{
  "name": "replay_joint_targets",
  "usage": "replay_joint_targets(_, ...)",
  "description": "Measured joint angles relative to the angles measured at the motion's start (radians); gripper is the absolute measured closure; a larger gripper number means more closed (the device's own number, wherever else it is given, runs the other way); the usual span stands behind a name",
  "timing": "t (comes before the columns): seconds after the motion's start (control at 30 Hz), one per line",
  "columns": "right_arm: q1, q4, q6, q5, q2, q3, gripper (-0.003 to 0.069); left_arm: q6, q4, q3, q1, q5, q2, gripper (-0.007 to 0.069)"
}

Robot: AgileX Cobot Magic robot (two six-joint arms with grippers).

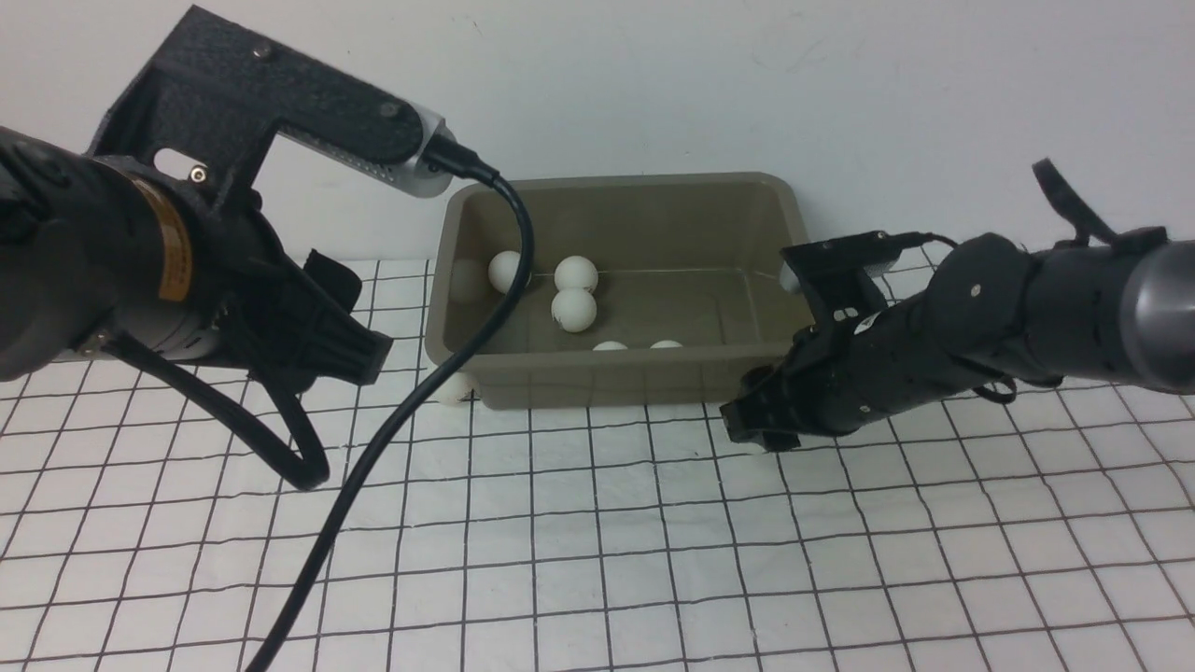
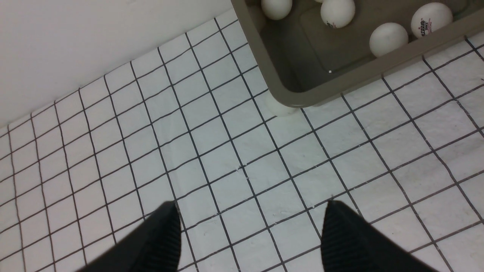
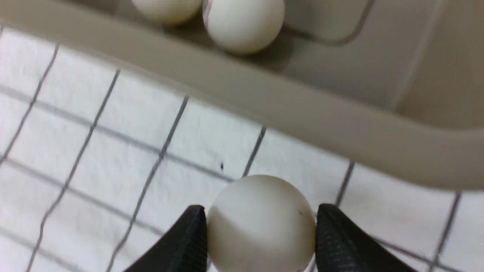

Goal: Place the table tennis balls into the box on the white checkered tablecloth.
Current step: 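Release the ping pong ball into the bin and lift the gripper away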

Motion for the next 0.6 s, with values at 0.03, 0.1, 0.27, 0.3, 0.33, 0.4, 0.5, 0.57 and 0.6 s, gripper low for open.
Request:
replay_joint_targets(0.03, -0.001, -0.032, 0.016, 0.017, -0.011, 0.000, 0.0321, 0.000, 0.001, 0.000, 0.000, 0.000, 0.000, 0.0178)
replay_joint_targets(0.1, -0.001, -0.092, 0.044, 0.043, -0.037, 0.000, 0.0321, -0.003, 0.002, 0.000, 0.000, 0.000, 0.000, 0.0178)
replay_joint_targets(0.27, -0.001, -0.178, 0.057, 0.099, -0.153, 0.000, 0.0321, -0.022, 0.006, 0.000, 0.000, 0.000, 0.000, 0.0178)
replay_joint_targets(0.3, -0.001, -0.178, 0.055, 0.098, -0.170, 0.000, 0.0321, -0.025, 0.006, 0.000, 0.000, 0.000, 0.000, 0.0178)
replay_joint_targets(0.33, -0.001, -0.175, 0.047, 0.095, -0.191, 0.000, 0.0321, -0.029, 0.008, 0.000, 0.000, 0.000, 0.000, 0.0178)
replay_joint_targets(0.4, -0.001, -0.136, 0.013, 0.078, -0.219, -0.002, 0.0321, -0.033, 0.008, 0.000, 0.000, 0.000, 0.000, 0.0178)
replay_joint_targets(0.5, -0.001, -0.076, -0.062, 0.055, -0.209, -0.019, 0.0321, -0.034, 0.008, 0.000, 0.000, 0.000, 0.000, 0.0178)
replay_joint_targets(0.57, -0.001, -0.021, -0.126, 0.048, -0.175, -0.046, 0.0321, -0.035, 0.008, 0.000, 0.000, 0.000, 0.000, 0.0178)
replay_joint_targets(0.6, -0.001, 0.006, -0.168, 0.044, -0.147, -0.071, 0.0321, -0.035, 0.008, 0.000, 0.000, 0.000, 0.000, 0.0178)
